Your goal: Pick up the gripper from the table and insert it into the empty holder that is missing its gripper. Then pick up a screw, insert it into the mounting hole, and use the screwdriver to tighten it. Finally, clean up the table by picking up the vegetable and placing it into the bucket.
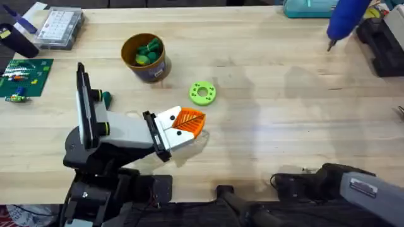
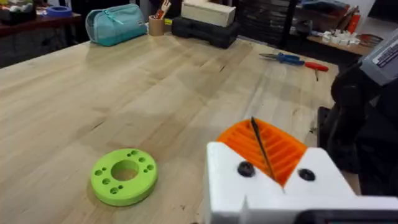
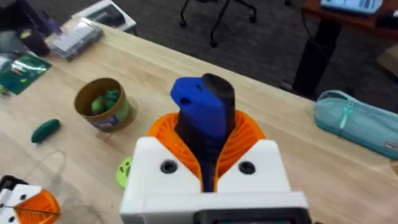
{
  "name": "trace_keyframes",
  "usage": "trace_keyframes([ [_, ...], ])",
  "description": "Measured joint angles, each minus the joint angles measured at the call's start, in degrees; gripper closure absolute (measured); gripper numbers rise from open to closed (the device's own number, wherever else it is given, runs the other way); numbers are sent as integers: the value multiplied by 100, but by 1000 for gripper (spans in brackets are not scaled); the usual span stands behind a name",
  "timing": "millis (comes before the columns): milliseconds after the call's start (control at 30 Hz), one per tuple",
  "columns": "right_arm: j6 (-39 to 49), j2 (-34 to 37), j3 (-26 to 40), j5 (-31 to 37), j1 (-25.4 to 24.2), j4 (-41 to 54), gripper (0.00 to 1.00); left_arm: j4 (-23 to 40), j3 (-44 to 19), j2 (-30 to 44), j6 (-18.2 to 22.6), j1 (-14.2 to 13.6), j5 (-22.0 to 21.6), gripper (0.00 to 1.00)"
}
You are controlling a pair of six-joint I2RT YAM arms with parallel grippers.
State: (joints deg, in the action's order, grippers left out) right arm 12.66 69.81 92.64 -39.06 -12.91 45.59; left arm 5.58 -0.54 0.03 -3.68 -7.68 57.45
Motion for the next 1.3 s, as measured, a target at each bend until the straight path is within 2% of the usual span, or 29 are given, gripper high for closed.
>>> trace_keyframes([
  [333,-244,-904,0,-431,0,-161,941,0,0,0,0,0,0,982],
  [500,-299,-985,28,-904,37,-457,941,0,0,0,0,0,0,982],
  [600,-352,-970,28,-1005,220,-451,942,0,0,0,0,0,0,982],
  [767,-434,-970,28,-879,930,-735,944,0,0,0,0,0,0,982],
  [900,-616,-977,-104,-511,1731,-1421,945,0,0,0,0,0,0,982],
  [1100,-900,-974,-821,156,2899,-2212,947,0,0,0,0,0,2,982],
  [1300,-1047,-1010,-1455,471,3534,-2984,948,0,0,0,0,0,0,982],
])
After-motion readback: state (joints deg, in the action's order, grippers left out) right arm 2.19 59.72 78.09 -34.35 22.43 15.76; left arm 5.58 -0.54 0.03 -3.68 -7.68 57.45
